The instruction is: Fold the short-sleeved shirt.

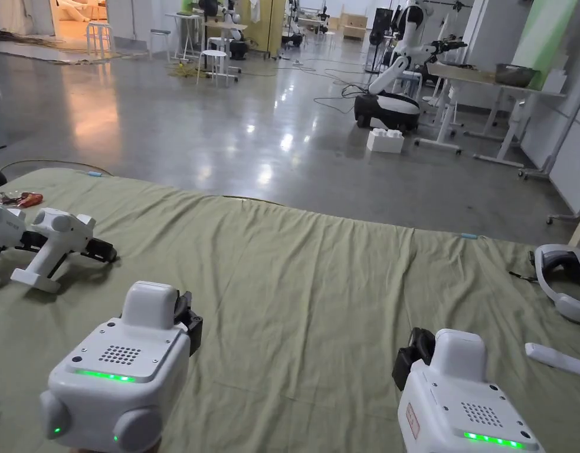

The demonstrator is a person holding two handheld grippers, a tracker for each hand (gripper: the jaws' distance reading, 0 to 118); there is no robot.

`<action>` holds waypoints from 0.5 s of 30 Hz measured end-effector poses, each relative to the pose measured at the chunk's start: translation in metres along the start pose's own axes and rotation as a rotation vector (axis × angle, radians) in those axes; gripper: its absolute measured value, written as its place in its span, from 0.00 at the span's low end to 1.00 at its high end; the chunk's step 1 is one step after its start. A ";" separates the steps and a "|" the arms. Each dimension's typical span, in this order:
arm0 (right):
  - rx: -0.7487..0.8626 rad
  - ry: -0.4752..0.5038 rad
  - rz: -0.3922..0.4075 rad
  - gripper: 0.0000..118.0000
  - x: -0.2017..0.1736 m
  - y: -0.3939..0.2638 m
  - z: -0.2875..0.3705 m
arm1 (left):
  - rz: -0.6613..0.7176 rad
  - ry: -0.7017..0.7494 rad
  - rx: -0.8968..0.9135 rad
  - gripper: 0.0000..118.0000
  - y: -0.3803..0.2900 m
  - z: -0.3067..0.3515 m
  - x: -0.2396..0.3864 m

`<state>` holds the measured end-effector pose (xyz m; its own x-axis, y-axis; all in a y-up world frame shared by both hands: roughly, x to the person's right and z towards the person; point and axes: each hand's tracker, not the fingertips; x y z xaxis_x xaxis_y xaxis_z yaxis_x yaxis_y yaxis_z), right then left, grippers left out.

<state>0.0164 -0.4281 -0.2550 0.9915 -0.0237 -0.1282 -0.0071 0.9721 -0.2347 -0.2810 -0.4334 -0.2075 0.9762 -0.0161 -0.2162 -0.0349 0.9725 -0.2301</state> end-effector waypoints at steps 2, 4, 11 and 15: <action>0.003 -0.003 0.000 0.06 -0.001 0.000 0.002 | 0.016 0.000 0.004 0.07 0.000 0.000 0.001; 0.006 -0.003 0.006 0.06 -0.002 -0.001 0.005 | 0.034 -0.017 0.011 0.03 0.000 0.004 0.006; 0.036 -0.022 0.015 0.06 -0.012 0.003 0.017 | 0.070 -0.006 0.026 0.02 0.004 0.008 0.022; 0.033 -0.028 0.030 0.06 -0.015 0.001 0.018 | 0.057 -0.014 0.037 0.02 0.004 0.011 0.028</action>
<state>0.0043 -0.4227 -0.2362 0.9941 0.0116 -0.1079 -0.0331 0.9794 -0.1993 -0.2515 -0.4274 -0.2042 0.9758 0.0424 -0.2146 -0.0827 0.9797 -0.1827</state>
